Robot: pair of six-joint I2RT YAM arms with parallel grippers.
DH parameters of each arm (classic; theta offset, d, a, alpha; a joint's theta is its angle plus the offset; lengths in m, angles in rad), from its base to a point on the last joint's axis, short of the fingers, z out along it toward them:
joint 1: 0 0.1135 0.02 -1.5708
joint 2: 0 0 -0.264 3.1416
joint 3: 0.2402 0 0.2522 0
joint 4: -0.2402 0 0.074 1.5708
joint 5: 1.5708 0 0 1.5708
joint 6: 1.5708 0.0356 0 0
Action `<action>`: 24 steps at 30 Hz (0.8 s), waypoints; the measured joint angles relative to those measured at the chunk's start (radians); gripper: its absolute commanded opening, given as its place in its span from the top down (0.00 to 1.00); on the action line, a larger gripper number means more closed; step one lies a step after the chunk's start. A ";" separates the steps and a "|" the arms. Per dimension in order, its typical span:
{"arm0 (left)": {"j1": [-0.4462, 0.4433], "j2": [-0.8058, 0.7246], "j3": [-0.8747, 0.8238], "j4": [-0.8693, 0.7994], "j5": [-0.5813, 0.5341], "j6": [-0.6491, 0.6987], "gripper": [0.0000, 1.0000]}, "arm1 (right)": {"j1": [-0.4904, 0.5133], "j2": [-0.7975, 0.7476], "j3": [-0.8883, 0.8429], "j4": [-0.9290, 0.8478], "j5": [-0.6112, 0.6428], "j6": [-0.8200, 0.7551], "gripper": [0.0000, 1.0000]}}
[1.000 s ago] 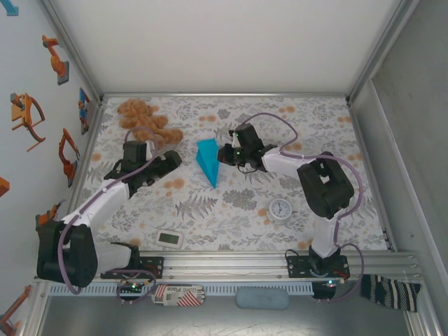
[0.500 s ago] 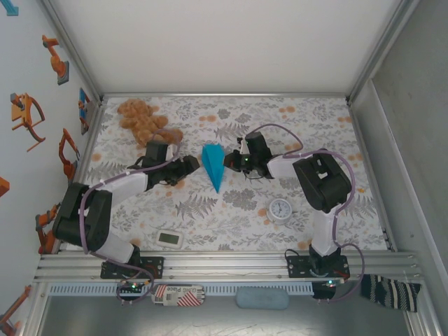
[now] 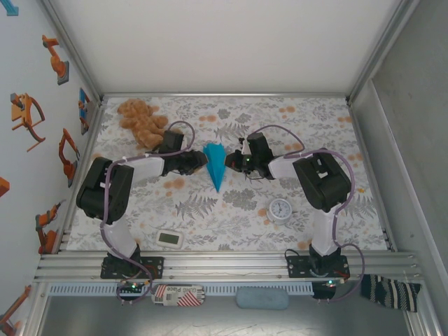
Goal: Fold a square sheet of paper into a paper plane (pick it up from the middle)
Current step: Turn over the paper plane at the center of the table.
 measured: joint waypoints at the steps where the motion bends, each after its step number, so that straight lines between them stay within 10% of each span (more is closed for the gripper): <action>1: -0.002 0.009 0.010 -0.008 -0.002 0.001 0.68 | 0.000 0.000 0.000 0.000 0.000 0.000 1.00; 11: -0.003 0.080 0.063 -0.034 0.002 -0.007 0.91 | -0.002 0.001 -0.006 0.005 0.003 0.007 1.00; 24: 0.004 -0.006 0.002 0.009 -0.025 -0.007 0.94 | -0.037 -0.070 -0.096 0.010 0.073 0.015 1.00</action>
